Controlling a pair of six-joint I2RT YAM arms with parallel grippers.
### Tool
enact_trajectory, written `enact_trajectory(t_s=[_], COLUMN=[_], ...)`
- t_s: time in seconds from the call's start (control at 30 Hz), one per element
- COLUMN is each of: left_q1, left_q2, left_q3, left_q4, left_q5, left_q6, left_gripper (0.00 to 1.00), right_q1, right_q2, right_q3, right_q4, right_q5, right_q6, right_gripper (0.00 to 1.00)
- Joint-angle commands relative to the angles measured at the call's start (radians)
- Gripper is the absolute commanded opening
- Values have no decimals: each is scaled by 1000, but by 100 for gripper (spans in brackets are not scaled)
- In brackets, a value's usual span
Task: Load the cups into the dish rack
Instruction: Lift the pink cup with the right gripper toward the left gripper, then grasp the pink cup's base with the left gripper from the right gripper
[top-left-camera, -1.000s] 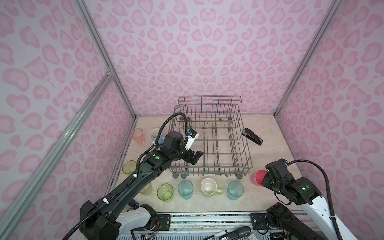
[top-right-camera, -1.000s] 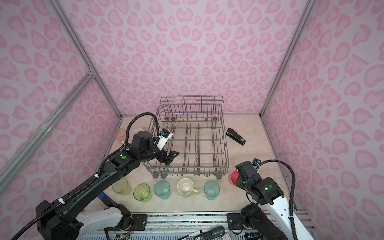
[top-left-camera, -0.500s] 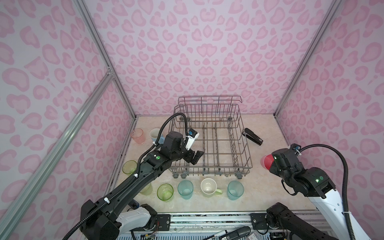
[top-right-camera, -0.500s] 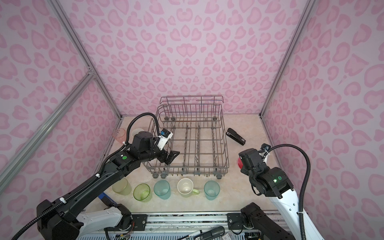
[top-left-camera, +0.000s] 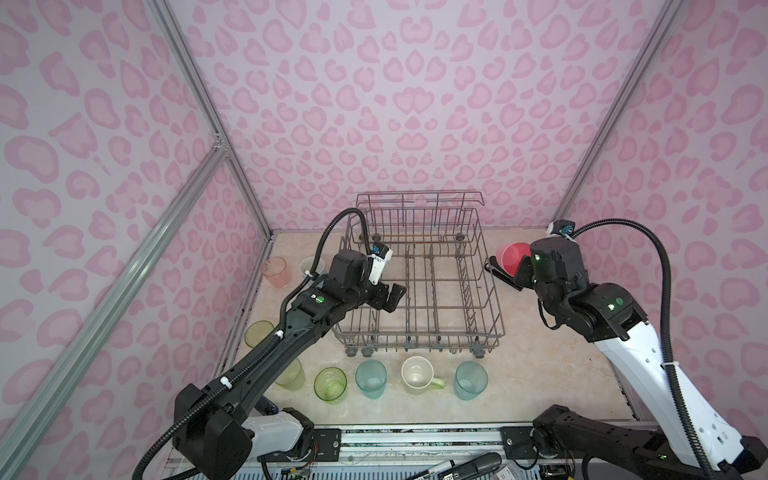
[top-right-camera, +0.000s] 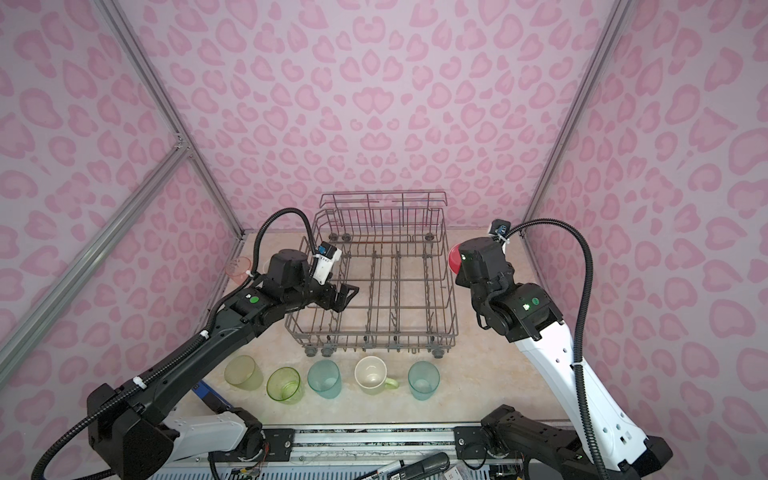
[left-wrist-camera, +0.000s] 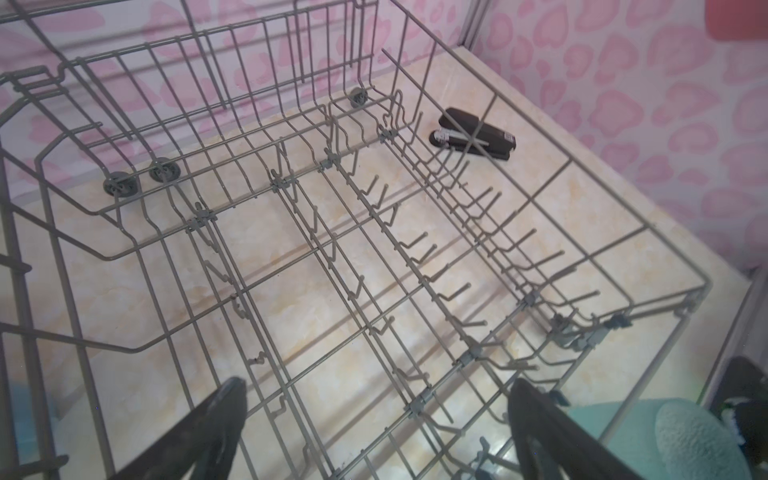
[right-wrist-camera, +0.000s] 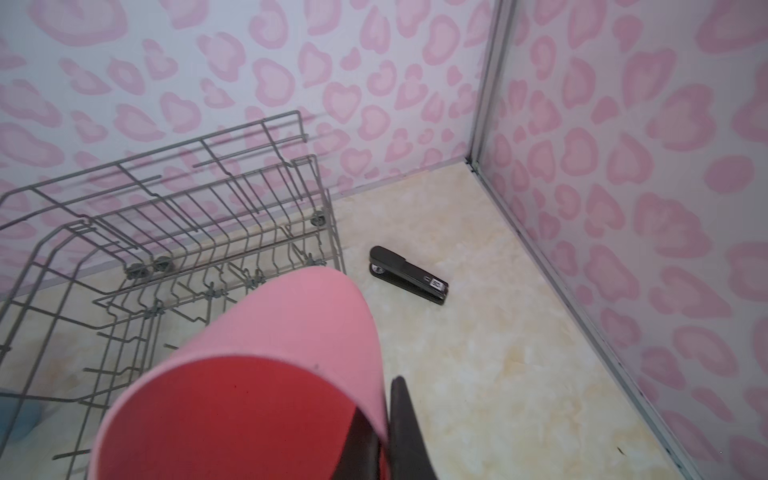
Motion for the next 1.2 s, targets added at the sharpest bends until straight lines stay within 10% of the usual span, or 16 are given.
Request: enact_trajectory(t_s=[0.0,0.6,1.17], left_q1=[93,156,121], left_q2=[28,-18,-62], left_q3=[41,33,-40], left_q4=[33,283,358], left_q5=[148,254,170], left_q6=[-311,-1174,-1379], left_gripper=[95,93,90], right_q1=[5,64,123], right_q2=[24,205,272], right_q3=[-52,-310,-334], right_q4=[318,992,1143], right_q5=[-182,-700,-796], right_q6=[-98,-132,-138], right_gripper=[0,0,0])
